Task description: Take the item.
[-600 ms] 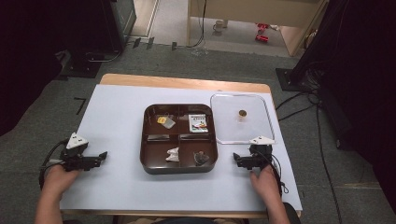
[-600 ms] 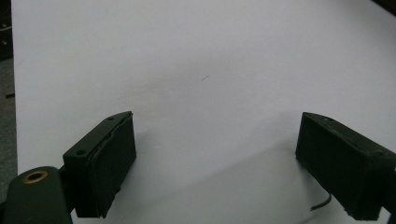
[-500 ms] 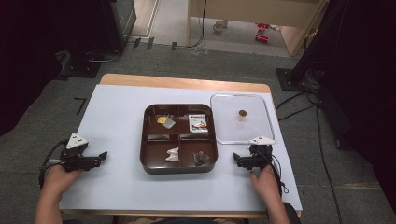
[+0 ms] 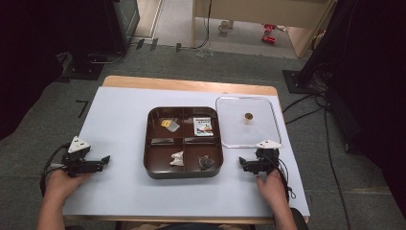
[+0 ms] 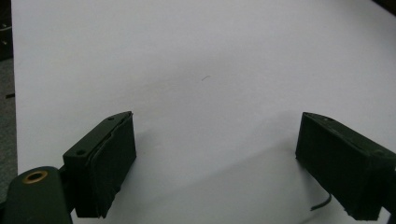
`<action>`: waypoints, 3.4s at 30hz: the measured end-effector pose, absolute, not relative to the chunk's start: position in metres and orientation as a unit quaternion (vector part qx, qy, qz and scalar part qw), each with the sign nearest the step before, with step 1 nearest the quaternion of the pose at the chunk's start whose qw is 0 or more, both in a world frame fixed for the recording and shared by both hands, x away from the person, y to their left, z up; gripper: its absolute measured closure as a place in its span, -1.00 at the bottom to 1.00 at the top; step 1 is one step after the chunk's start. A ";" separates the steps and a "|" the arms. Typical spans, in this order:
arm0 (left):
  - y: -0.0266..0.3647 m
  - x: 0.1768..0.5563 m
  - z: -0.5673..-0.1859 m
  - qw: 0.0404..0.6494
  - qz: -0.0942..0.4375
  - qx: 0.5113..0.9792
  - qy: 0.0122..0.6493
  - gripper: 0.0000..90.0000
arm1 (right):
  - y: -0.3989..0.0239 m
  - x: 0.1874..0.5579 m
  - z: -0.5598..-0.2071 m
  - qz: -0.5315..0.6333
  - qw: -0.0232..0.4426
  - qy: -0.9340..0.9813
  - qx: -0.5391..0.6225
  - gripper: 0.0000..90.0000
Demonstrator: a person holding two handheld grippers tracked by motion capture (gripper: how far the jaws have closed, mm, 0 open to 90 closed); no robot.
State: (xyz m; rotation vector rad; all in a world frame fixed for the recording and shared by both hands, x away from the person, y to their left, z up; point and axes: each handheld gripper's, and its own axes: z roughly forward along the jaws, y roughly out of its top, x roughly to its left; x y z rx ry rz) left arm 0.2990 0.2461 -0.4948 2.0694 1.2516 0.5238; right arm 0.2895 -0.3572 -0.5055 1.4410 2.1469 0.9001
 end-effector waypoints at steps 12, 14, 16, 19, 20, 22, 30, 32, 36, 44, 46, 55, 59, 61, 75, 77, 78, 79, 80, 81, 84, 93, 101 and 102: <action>0.244 0.300 -0.493 0.320 0.198 0.788 0.488 -0.73 | -0.357 0.289 -0.505 0.322 0.200 0.768 0.516 -1.00; 0.243 0.300 -0.492 0.317 0.197 0.786 0.493 -0.72 | -0.357 0.289 -0.505 0.322 0.200 0.768 0.516 -1.00; 0.242 0.301 -0.491 0.313 0.196 0.786 0.496 -0.71 | -0.357 0.289 -0.505 0.322 0.200 0.768 0.516 -1.00; 0.242 0.302 -0.490 0.308 0.195 0.786 0.499 -0.69 | -0.357 0.289 -0.505 0.322 0.200 0.768 0.516 -1.00; 0.241 0.302 -0.490 0.307 0.194 0.787 0.499 -0.69 | -0.357 0.289 -0.506 0.322 0.200 0.768 0.516 -1.00; 0.241 0.303 -0.489 0.302 0.193 0.787 0.502 -0.69 | -0.357 0.289 -0.506 0.322 0.200 0.768 0.516 -1.00; 0.236 0.305 -0.481 0.285 0.182 0.792 0.509 -0.28 | -0.357 0.290 -0.505 0.322 0.200 0.768 0.516 -1.00; 0.235 0.306 -0.480 0.284 0.180 0.791 0.511 -0.28 | -0.357 0.290 -0.505 0.322 0.200 0.768 0.516 -1.00; 0.236 0.309 -0.477 0.289 0.156 0.789 0.519 -0.17 | -0.357 0.290 -0.505 0.322 0.200 0.768 0.516 -1.00; 0.235 0.313 -0.470 0.286 0.138 0.791 0.522 -0.13 | -0.357 0.290 -0.505 0.322 0.200 0.768 0.516 -1.00; 0.233 0.313 -0.467 0.290 0.137 0.793 0.518 -0.11 | -0.357 0.289 -0.505 0.322 0.200 0.768 0.516 -1.00; 0.228 0.316 -0.462 0.297 0.121 0.794 0.517 -0.07 | -0.357 0.290 -0.505 0.322 0.200 0.768 0.516 -1.00; 0.224 0.316 -0.458 0.304 0.122 0.796 0.508 -0.06 | -0.357 0.290 -0.505 0.322 0.200 0.768 0.516 -1.00; 0.222 0.316 -0.456 0.306 0.124 0.799 0.503 -0.06 | -0.357 0.289 -0.505 0.322 0.199 0.768 0.516 -1.00; 0.204 0.320 -0.450 0.322 0.113 0.810 0.477 -0.06 | -0.357 0.290 -0.505 0.321 0.200 0.769 0.516 -1.00; 0.202 0.321 -0.449 0.325 0.112 0.811 0.474 -0.06 | -0.357 0.290 -0.505 0.321 0.201 0.769 0.516 -1.00; 0.200 0.321 -0.448 0.327 0.113 0.811 0.472 -0.06 | -0.357 0.289 -0.505 0.321 0.201 0.769 0.516 -1.00; 0.200 0.321 -0.448 0.327 0.113 0.811 0.472 -0.06 | -0.357 0.289 -0.505 0.321 0.201 0.769 0.516 -1.00; 0.199 0.321 -0.447 0.328 0.113 0.813 0.468 -0.06 | -0.357 0.289 -0.505 0.321 0.201 0.769 0.516 -1.00; 0.198 0.321 -0.447 0.330 0.113 0.812 0.469 -0.06 | -0.357 0.289 -0.505 0.321 0.200 0.769 0.516 -1.00; 0.194 0.322 -0.444 0.328 0.111 0.814 0.467 -0.06 | -0.357 0.289 -0.505 0.321 0.200 0.768 0.516 -1.00; 0.183 0.323 -0.436 0.337 0.110 0.820 0.449 -0.07 | -0.357 0.289 -0.505 0.321 0.201 0.768 0.516 -1.00; 0.175 0.323 -0.429 0.352 0.108 0.822 0.434 -0.05 | -0.357 0.289 -0.505 0.321 0.201 0.768 0.515 -1.00; 0.174 0.323 -0.427 0.354 0.108 0.823 0.432 -0.05 | -0.357 0.289 -0.505 0.321 0.201 0.768 0.515 -1.00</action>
